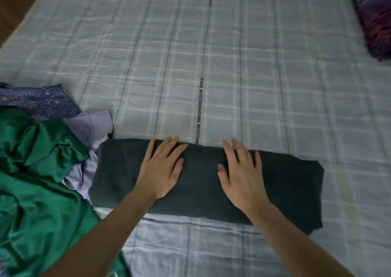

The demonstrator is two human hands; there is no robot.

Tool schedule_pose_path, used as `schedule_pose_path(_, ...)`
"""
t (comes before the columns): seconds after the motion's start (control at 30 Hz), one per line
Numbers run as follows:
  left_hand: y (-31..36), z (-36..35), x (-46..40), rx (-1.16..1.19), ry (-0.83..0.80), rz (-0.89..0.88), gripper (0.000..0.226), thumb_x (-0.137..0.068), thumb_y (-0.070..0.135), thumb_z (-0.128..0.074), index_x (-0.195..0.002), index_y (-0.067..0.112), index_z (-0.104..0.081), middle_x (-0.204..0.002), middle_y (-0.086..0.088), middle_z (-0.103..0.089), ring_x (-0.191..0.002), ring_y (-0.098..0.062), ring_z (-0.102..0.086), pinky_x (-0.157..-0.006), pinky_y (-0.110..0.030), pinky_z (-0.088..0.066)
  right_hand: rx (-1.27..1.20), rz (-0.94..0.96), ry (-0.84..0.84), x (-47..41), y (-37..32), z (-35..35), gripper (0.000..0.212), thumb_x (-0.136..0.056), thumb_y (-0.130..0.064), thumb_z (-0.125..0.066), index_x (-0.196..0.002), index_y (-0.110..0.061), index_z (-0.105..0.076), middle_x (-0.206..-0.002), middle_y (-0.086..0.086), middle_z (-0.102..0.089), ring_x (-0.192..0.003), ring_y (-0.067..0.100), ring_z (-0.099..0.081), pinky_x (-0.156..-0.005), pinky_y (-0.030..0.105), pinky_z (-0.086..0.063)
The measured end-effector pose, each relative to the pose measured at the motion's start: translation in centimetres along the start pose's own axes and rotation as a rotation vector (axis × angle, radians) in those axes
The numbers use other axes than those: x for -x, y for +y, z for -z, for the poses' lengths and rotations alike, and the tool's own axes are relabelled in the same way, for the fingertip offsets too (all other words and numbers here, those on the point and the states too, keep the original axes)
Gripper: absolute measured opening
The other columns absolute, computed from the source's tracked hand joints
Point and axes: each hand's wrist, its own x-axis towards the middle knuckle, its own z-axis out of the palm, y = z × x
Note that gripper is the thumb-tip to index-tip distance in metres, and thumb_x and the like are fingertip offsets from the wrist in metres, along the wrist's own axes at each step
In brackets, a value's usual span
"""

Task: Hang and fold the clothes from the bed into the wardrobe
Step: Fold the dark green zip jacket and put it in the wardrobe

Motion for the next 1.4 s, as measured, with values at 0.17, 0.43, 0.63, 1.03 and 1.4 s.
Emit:
schedule_pose_path(0.17,-4.8,-0.6,0.0,-0.030,-0.005,0.127,0.055,-0.098,0.050,-0.025,-0.144,0.027,-0.045,-0.151,0.001,-0.042,-0.142,-0.018,-0.034,-0.119,-0.047,-0.010,0.057,0.133,-0.018,0.1,6.3,-0.2,0.060,-0.098,-0.047,-0.027,-0.145,-0.012,-0.039,-0.151,0.009,-0.039,-0.137,0.024,-0.038,-0.117,0.042,-0.026)
schedule_pose_path(0.43,-8.3,-1.8,0.3,0.151,-0.033,0.293,0.058,-0.095,0.049,-0.023,-0.142,0.022,-0.044,-0.147,-0.011,-0.039,-0.128,-0.035,-0.040,-0.110,-0.047,-0.031,0.060,-0.244,-0.068,2.5,13.6,-0.3,0.083,-0.090,-0.073,-0.005,-0.150,-0.022,-0.029,-0.159,0.006,-0.023,-0.147,0.025,-0.017,-0.120,0.049,-0.012)
schedule_pose_path(0.63,-6.6,1.1,-2.1,-0.012,-0.075,0.255,0.056,-0.082,0.046,-0.034,-0.125,0.016,-0.053,-0.128,-0.013,-0.048,-0.117,-0.038,-0.047,-0.109,-0.052,-0.028,0.102,-0.252,-0.062,2.2,13.7,-0.9,0.083,-0.089,-0.072,-0.001,-0.151,-0.023,-0.025,-0.161,0.005,-0.019,-0.148,0.024,-0.013,-0.120,0.049,-0.009)
schedule_pose_path(1.03,3.7,4.1,-11.6,0.328,-0.896,0.111,0.071,-0.059,0.071,-0.072,-0.118,0.035,-0.054,-0.115,0.012,-0.060,-0.102,-0.013,-0.060,-0.097,-0.040,-0.048,-0.170,-0.040,0.235,8.8,6.6,0.0,0.070,-0.085,-0.032,-0.065,-0.147,-0.024,-0.034,-0.154,0.007,-0.029,-0.134,0.026,-0.036,-0.108,0.045,-0.037)
schedule_pose_path(1.4,6.3,10.4,-6.1,0.132,-1.060,-0.099,0.025,-0.075,0.030,-0.079,-0.097,0.031,-0.066,-0.098,0.011,-0.069,-0.096,-0.016,-0.066,-0.090,-0.035,-0.053,-0.273,-0.243,-0.175,8.6,2.2,3.3,0.056,-0.098,-0.047,-0.040,-0.147,-0.023,-0.028,-0.149,-0.005,-0.033,-0.130,0.017,-0.041,-0.109,0.039,-0.034)
